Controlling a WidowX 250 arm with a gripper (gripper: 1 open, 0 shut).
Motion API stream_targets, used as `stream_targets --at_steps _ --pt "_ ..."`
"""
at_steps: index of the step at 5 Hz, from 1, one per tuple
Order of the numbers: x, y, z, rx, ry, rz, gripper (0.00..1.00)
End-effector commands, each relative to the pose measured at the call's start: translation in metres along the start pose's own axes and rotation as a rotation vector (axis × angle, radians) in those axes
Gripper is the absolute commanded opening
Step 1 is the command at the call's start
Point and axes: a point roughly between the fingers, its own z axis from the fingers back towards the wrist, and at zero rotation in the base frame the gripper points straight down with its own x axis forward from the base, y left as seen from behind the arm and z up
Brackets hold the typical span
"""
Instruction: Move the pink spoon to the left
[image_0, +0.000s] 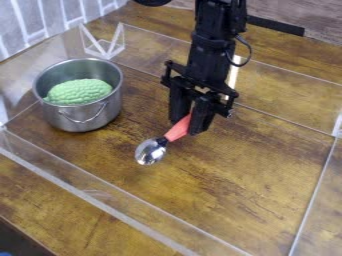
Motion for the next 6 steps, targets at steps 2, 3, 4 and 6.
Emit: stream_targets --at_steps 2,3,4,6 --pt "0.002 -0.024 0.042 0.002 -0.133 0.062 0.00" --pt "0.001 -0.019 0.043 0.011 -0.134 0.031 0.00" --pt "0.001 -0.013 0.046 0.024 -0.137 -0.001 0.00" --pt "-0.017 -0.003 0.049 0.030 -0.133 0.006 0.00"
